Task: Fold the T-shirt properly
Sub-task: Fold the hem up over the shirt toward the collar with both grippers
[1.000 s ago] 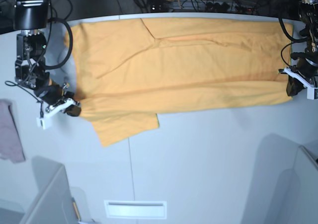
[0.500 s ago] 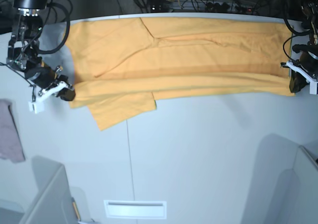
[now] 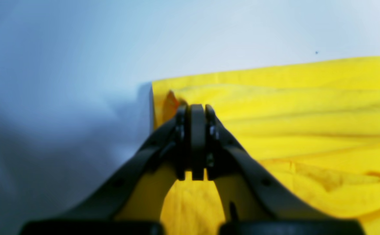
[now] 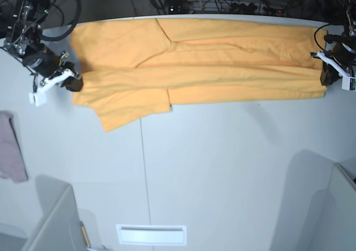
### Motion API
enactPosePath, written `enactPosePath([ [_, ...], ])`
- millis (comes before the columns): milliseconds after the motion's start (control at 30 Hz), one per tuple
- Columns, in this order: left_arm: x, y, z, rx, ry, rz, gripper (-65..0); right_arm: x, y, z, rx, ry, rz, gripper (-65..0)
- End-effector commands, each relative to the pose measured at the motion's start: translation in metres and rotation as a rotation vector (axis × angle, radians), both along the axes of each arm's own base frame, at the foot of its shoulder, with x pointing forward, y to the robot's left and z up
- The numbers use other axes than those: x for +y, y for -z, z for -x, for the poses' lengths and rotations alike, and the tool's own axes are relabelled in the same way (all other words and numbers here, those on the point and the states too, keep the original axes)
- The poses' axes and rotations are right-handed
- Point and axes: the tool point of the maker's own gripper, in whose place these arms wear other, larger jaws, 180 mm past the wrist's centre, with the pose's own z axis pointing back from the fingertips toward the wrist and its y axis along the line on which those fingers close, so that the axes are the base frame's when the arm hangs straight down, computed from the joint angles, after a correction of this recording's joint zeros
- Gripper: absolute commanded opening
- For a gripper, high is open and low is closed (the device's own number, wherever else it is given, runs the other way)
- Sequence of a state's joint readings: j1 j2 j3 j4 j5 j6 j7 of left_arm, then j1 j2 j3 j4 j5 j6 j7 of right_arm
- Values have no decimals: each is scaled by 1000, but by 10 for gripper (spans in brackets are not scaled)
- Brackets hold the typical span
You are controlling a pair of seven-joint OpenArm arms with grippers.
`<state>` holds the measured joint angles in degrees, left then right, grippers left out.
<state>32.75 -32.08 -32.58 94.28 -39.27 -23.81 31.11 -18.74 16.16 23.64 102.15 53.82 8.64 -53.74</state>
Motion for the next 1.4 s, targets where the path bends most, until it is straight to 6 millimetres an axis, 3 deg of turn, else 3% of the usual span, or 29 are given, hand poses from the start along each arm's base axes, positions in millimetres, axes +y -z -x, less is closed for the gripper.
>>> enactPosePath([
  [0,4,-13,-6,-34,11,-21,-650,-4,-10,-2,-36,-9,15,-650],
  [200,-9,-12,8,-4,53,-28,-650,-13,-7,16,-7,10,34,-650],
  [433,-10,-8,19,26,57,-30,-650,-26,-8,27,3,33,62,-650],
  [567,7,-19,22,2,10,-54,-650,-23,-5,30,38,10,55,-650],
  [667,13,-23,22,-10,-9,-64,-650,-19,-14,28,27,-17,64,-650],
  [900,-2,-12,37,31,10,-39,-650,-13,-14,35,44,-36,63,-650],
  [1167,-4,-5,56,85,21,-47,-650,-14,-4,55,98,-38,70,-650],
  [1367,-3,4,66,125,39,-140,-650,-30,-17,61,79,-4,114,-650],
])
